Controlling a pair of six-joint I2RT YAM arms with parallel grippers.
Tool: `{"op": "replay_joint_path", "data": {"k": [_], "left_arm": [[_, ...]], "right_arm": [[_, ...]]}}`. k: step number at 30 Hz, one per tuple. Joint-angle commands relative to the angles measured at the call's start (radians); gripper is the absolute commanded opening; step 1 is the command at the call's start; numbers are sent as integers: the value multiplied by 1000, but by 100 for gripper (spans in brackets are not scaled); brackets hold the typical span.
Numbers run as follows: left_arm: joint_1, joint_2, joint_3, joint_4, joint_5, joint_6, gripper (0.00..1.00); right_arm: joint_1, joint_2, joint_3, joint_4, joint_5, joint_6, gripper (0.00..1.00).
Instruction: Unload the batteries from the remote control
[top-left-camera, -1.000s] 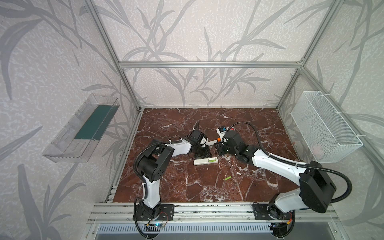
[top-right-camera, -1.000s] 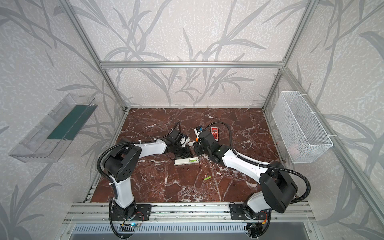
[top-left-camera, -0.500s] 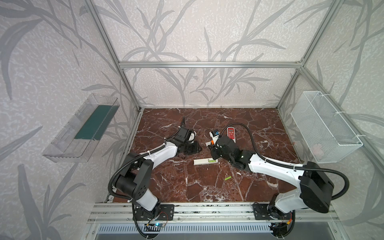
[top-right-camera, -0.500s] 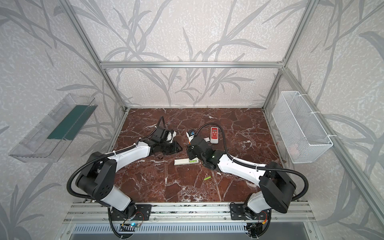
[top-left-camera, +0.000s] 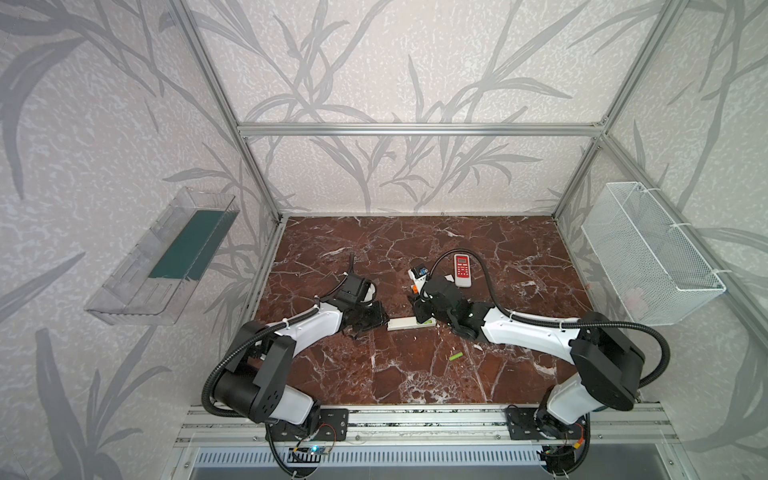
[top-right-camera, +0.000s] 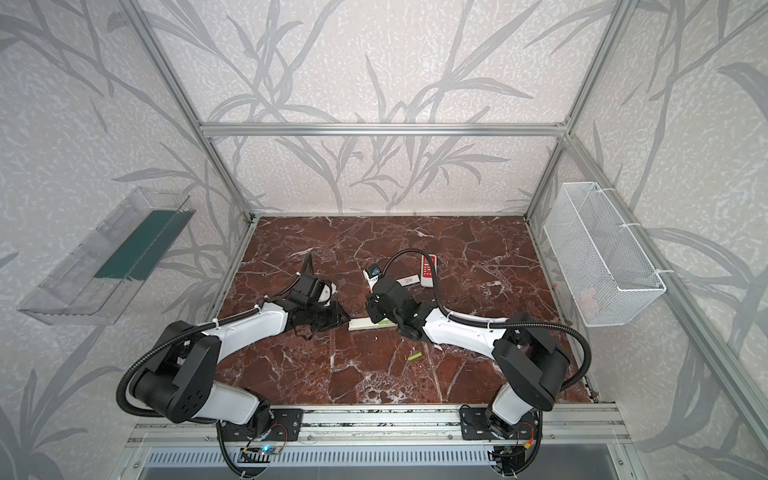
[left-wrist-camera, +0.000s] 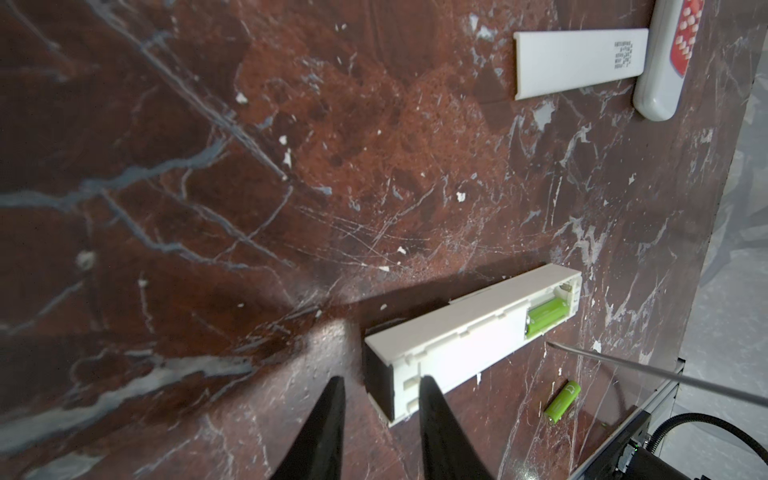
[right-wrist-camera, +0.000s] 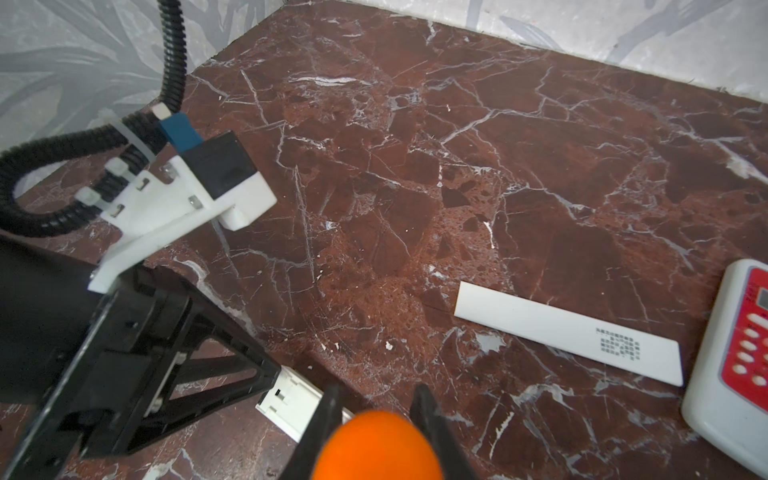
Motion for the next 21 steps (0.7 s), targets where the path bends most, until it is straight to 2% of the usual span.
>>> {"op": "replay_joint_path", "data": {"k": [1, 21], "left_arm": [[7, -7, -13, 18, -3, -11, 33], [8, 54, -21, 49, 26, -16, 33]], "right_arm": [[9, 15, 42, 41, -11, -19, 0], [9, 54, 42, 28, 3, -40, 0]]}}
